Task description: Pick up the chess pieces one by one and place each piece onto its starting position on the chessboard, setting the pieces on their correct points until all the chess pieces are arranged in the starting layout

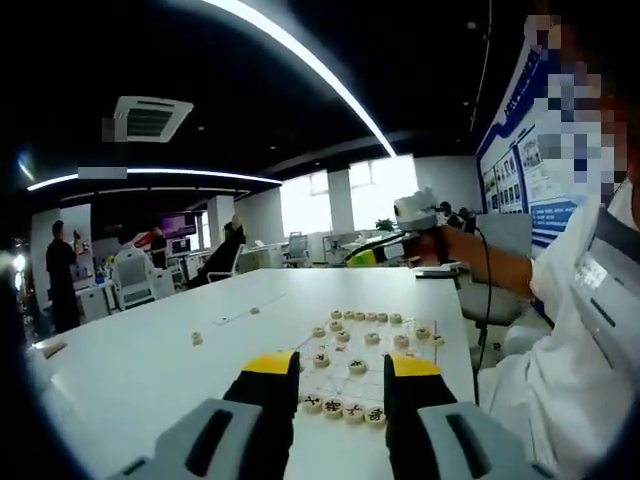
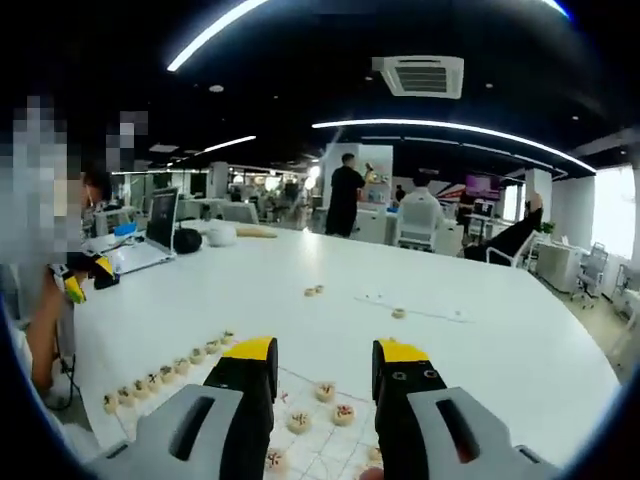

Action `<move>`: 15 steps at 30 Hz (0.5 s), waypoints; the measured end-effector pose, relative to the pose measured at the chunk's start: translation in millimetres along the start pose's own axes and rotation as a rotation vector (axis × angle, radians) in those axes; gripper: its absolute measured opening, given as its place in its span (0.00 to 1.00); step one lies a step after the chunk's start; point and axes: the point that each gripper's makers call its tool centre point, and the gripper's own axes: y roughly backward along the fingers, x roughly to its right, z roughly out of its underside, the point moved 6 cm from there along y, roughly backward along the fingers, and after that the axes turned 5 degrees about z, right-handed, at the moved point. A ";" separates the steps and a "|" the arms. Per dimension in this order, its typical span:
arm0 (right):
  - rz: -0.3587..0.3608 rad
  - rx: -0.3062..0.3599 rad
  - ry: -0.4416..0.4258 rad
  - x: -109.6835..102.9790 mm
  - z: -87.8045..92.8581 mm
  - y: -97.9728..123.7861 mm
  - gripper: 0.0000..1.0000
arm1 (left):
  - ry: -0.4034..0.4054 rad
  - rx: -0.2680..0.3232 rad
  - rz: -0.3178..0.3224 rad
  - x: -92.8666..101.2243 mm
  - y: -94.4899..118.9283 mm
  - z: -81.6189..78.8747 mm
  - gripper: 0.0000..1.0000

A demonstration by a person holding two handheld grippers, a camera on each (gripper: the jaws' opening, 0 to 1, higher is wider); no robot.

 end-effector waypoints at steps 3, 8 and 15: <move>-0.043 -0.029 -0.011 -7.5 -8.1 -26.6 0.39 | 0.004 0.005 -0.006 -1.1 2.3 -0.5 0.35; -0.085 -0.055 -0.034 -20.8 -16.3 -68.9 0.39 | 0.028 0.002 -0.049 -10.1 8.3 1.7 0.35; -0.084 -0.097 -0.081 -32.3 -15.4 -138.9 0.37 | 0.048 -0.036 -0.092 -22.8 12.0 12.7 0.34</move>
